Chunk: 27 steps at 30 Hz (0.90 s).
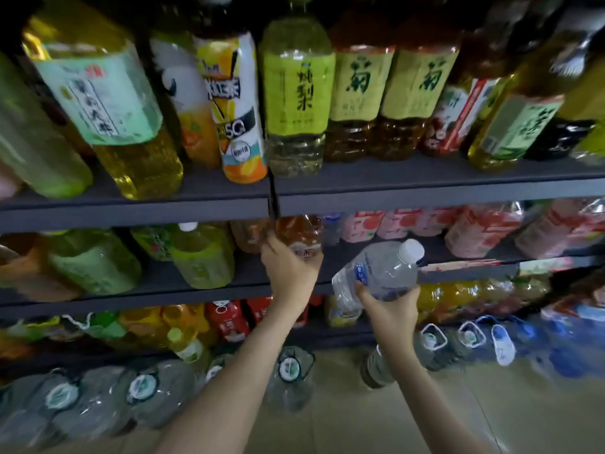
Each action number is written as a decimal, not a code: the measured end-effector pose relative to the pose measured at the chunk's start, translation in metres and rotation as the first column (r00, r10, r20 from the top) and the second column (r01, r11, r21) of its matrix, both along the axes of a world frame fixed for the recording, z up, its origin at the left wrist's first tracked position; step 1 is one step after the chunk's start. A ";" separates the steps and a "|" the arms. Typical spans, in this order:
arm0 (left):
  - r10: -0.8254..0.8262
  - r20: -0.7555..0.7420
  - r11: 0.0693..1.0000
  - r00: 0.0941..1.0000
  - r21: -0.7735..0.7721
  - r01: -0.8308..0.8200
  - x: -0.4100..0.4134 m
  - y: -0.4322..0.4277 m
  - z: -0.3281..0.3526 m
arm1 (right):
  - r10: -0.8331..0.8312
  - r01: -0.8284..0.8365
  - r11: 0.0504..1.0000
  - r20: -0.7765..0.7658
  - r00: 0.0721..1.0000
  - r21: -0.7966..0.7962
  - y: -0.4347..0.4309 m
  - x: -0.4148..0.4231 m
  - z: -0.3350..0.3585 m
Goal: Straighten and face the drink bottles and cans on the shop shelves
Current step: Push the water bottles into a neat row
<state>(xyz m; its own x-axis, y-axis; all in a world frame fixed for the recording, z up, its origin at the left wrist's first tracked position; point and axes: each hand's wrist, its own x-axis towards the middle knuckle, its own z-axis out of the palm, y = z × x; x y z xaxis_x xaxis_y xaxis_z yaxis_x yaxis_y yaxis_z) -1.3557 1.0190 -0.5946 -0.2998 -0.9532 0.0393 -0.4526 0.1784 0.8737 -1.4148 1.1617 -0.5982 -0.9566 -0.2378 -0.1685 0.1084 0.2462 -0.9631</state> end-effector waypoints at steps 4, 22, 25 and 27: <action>0.084 0.049 0.988 0.995 -0.135 -0.077 -0.041 -0.013 -0.036 | 0.016 -0.027 0.992 -0.085 0.996 -0.125 -0.022 -0.017 -0.039; 0.348 -0.156 0.933 0.924 -0.035 -0.357 0.098 0.003 -0.047 | 0.184 -0.184 0.983 -0.078 0.980 0.012 -0.117 0.011 -0.045; 0.334 -0.157 0.936 0.929 -0.061 -0.347 0.108 0.003 -0.040 | 0.255 -0.234 0.960 -0.136 0.957 0.152 -0.147 0.018 -0.042; 0.310 -0.163 0.944 0.936 -0.065 -0.324 0.112 0.003 -0.034 | 0.306 -0.272 0.937 -0.137 0.942 0.220 -0.159 0.020 -0.039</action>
<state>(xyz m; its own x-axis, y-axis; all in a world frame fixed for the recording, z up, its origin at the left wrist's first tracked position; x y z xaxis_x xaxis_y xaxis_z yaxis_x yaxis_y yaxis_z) -1.2440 1.0216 -0.6282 0.0334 -0.9882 0.1494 -0.3648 0.1271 0.9224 -1.3950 1.0030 -0.6377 -0.8696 -0.4865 -0.0840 -0.1529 0.4272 -0.8912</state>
